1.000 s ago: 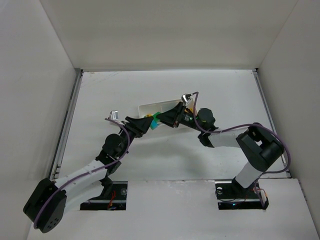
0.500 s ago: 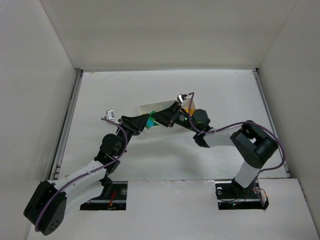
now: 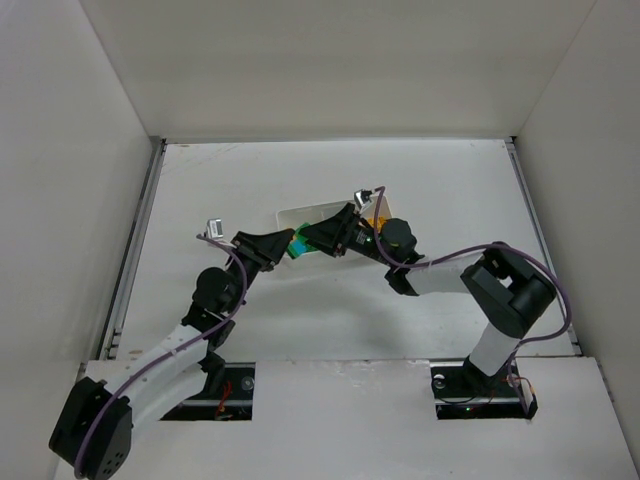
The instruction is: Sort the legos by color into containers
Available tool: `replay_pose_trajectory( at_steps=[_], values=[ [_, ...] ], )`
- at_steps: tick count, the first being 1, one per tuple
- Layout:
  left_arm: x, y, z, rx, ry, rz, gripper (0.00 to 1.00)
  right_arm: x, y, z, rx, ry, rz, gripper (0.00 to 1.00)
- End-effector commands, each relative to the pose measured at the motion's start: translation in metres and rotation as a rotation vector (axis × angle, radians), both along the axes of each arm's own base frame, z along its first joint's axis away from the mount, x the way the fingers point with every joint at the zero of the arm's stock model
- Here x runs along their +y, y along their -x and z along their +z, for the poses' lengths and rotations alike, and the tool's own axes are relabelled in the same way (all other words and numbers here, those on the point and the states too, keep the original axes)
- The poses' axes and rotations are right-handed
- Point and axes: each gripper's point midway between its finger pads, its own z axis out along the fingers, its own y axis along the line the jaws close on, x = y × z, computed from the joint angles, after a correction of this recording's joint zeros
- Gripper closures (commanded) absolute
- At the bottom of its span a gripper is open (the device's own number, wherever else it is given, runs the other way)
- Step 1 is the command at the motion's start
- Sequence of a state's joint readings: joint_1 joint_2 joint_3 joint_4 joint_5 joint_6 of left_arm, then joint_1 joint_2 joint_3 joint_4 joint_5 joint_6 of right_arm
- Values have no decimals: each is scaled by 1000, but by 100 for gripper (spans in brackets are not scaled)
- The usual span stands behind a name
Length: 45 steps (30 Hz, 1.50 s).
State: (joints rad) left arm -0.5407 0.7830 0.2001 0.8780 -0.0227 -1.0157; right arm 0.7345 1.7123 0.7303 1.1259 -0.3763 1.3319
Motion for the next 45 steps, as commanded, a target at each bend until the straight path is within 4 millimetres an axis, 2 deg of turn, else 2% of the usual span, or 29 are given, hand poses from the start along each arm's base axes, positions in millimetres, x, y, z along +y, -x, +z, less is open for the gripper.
replay_pose_trajectory(
  at_steps=[1, 7, 13, 20, 30, 35, 42, 45],
  values=[
    [0, 8, 18, -51, 56, -37, 79, 0, 0, 33, -104, -37, -19, 30],
    [0, 8, 16, -21, 91, -59, 79, -4, 7, 38, -161, -25, 13, 25],
    [-4, 12, 15, 34, 159, -122, 79, -7, 11, 41, -222, -11, 33, 26],
    [-7, 19, 19, 106, 248, -212, 79, -16, 5, 36, -248, 17, 4, 31],
    [-1, 16, 1, 170, 253, -212, 79, -20, 8, 34, -253, 20, 6, 46],
    [-2, 16, 1, 171, 252, -217, 79, -14, 10, 31, -240, 24, 36, 40],
    [-2, 17, 1, 170, 252, -220, 79, -14, 9, 26, -228, 30, 36, 38],
    [-2, 17, 2, 167, 256, -221, 79, -12, 8, 20, -212, 42, 43, 34]
  ],
)
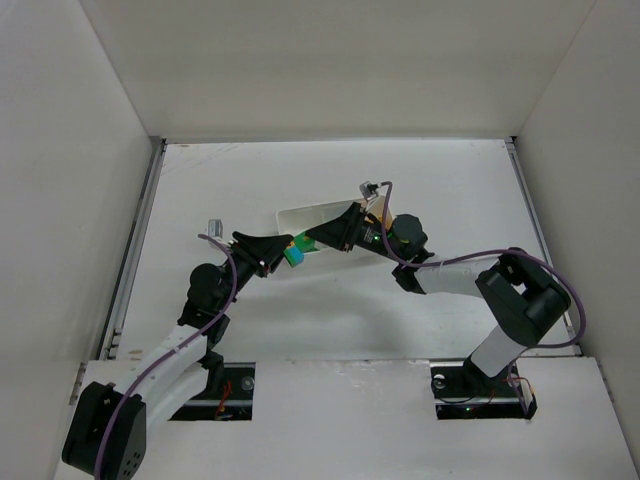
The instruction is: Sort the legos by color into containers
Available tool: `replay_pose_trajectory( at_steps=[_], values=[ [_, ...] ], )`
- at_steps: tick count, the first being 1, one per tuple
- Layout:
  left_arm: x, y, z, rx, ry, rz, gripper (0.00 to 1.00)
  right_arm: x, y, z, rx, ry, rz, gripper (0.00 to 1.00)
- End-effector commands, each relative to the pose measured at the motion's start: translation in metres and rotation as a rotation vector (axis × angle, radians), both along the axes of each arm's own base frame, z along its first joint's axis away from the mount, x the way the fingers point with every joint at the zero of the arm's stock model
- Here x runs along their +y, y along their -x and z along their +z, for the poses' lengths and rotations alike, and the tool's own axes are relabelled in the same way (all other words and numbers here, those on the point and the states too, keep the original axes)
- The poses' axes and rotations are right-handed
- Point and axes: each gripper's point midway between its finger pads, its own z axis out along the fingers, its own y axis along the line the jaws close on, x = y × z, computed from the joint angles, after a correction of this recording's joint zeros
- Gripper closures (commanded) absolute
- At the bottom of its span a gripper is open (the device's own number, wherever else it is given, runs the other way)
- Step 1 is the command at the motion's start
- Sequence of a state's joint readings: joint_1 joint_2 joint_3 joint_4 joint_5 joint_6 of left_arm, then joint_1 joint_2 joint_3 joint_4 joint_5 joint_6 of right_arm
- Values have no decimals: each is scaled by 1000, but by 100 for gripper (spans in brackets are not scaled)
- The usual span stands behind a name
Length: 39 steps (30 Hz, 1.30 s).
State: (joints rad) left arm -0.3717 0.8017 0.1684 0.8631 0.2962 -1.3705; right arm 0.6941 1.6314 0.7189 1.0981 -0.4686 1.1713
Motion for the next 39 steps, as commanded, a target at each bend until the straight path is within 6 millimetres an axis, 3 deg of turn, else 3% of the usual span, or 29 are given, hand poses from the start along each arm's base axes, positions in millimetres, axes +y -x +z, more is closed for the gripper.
replay_pose_trajectory(
  at_steps=[1, 9, 18, 20, 23, 25, 39],
  values=[
    [-2, 5, 15, -59, 31, -21, 79, 3, 1, 1, -20, -3, 16, 33],
    [-1, 7, 19, -74, 37, -23, 78, 4, 2, -2, -16, 6, 23, 37],
    [-3, 5, 15, -61, 27, -24, 77, 1, 2, 0, -16, -9, 24, 60],
    [-4, 4, 14, -59, 20, -24, 71, 1, 2, 0, -13, -10, 24, 62],
    [-4, 2, 12, -56, 7, -21, 53, 0, 1, 1, -9, -13, 13, 63],
    [-3, 1, 10, -52, 2, -17, 49, -1, 0, 0, -8, -9, 1, 64],
    [-12, 3, 10, -61, -19, -38, 54, 3, -9, -10, 15, 11, -27, 64]
  ],
)
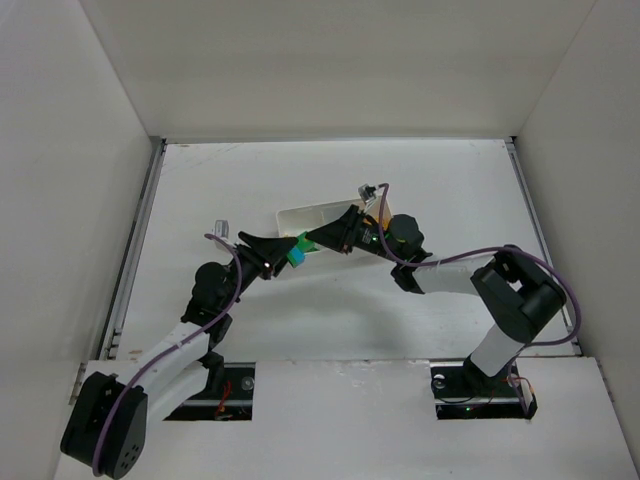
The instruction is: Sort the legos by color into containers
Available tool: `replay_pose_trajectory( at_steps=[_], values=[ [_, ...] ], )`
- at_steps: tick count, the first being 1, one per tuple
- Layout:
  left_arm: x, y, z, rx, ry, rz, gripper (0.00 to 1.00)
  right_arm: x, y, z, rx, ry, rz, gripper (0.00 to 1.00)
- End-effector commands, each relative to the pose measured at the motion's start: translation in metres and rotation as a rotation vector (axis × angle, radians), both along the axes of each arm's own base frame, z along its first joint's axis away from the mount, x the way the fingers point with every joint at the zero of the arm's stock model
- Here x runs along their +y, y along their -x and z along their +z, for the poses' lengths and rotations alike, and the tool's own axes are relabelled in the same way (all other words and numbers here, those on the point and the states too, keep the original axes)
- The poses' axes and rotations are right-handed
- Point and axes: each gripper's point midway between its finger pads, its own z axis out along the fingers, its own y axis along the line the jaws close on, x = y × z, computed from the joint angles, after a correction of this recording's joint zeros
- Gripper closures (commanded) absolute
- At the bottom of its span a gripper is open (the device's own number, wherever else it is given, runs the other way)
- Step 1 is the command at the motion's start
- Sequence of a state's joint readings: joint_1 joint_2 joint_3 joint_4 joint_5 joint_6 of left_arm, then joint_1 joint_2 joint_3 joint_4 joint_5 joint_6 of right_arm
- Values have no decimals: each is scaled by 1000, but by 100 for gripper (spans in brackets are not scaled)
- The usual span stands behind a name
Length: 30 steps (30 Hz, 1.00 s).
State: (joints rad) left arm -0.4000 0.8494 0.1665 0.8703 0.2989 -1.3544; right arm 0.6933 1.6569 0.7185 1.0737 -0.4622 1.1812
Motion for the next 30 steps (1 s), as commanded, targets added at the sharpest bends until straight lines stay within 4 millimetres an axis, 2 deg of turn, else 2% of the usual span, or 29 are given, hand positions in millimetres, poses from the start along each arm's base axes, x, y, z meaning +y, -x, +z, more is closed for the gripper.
replay_pose_trajectory(
  at_steps=[1, 10, 20, 25, 30],
  values=[
    [-3, 1, 24, -91, 10, -8, 55, 1, -5, 6, -35, -16, -21, 64],
    [-10, 1, 21, -86, 2, -26, 63, 2, -9, 3, -33, -7, -35, 63],
    [-5, 3, 23, -107, -1, -6, 84, -4, -6, 5, -33, -9, -33, 63],
    [-1, 4, 18, -108, -16, -2, 88, -20, -10, 12, -45, -16, -54, 64],
    [4, 3, 12, -99, -22, 5, 88, -25, -12, 12, -48, -3, -64, 64]
  ],
)
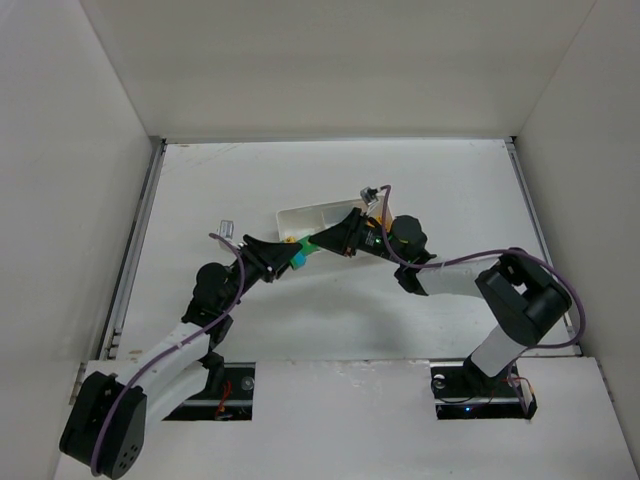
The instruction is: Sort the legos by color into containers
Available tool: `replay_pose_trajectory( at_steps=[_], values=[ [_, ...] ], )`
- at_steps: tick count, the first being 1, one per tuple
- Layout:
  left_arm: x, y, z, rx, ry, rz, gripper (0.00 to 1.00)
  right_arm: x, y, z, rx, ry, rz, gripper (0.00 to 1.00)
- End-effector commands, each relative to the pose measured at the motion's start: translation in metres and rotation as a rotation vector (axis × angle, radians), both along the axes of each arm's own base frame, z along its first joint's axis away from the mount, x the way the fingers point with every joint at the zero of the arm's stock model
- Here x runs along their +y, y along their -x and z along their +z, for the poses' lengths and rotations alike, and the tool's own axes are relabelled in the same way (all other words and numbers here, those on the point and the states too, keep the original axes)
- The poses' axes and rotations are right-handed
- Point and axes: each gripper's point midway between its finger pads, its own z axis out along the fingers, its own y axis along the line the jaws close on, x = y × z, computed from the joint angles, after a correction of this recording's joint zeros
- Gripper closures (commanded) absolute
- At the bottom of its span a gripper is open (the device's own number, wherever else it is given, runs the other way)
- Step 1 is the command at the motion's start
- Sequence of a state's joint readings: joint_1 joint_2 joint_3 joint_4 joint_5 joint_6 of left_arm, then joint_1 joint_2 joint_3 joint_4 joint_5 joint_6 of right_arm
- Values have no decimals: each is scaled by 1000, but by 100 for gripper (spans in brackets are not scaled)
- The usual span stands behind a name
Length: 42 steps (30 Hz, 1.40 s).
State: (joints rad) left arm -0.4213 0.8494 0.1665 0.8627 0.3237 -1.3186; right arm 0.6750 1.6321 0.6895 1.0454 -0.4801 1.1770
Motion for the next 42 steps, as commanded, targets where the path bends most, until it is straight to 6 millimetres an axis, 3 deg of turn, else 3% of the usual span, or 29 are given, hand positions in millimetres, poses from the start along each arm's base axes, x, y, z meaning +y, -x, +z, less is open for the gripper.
replay_pose_trajectory(
  at_steps=[1, 13, 18, 29, 35, 42],
  values=[
    [14, -6, 15, -81, 10, 53, 88, -17, -14, 19, -69, -23, -64, 64],
    [31, -11, 7, -62, -3, 88, 88, -26, -17, 24, -84, -19, -76, 64],
    [34, -11, 15, -80, 6, 91, 88, -26, -24, 18, -74, 8, -91, 64],
    [51, -21, 37, -134, -43, 165, 88, -13, -60, -12, -146, 355, -235, 63],
    [71, -30, 23, -94, -118, 248, 87, -2, -71, -25, -210, 508, -261, 62],
    [87, -34, 17, -66, -174, 303, 87, 9, -82, -33, -236, 548, -241, 62]
  ],
)
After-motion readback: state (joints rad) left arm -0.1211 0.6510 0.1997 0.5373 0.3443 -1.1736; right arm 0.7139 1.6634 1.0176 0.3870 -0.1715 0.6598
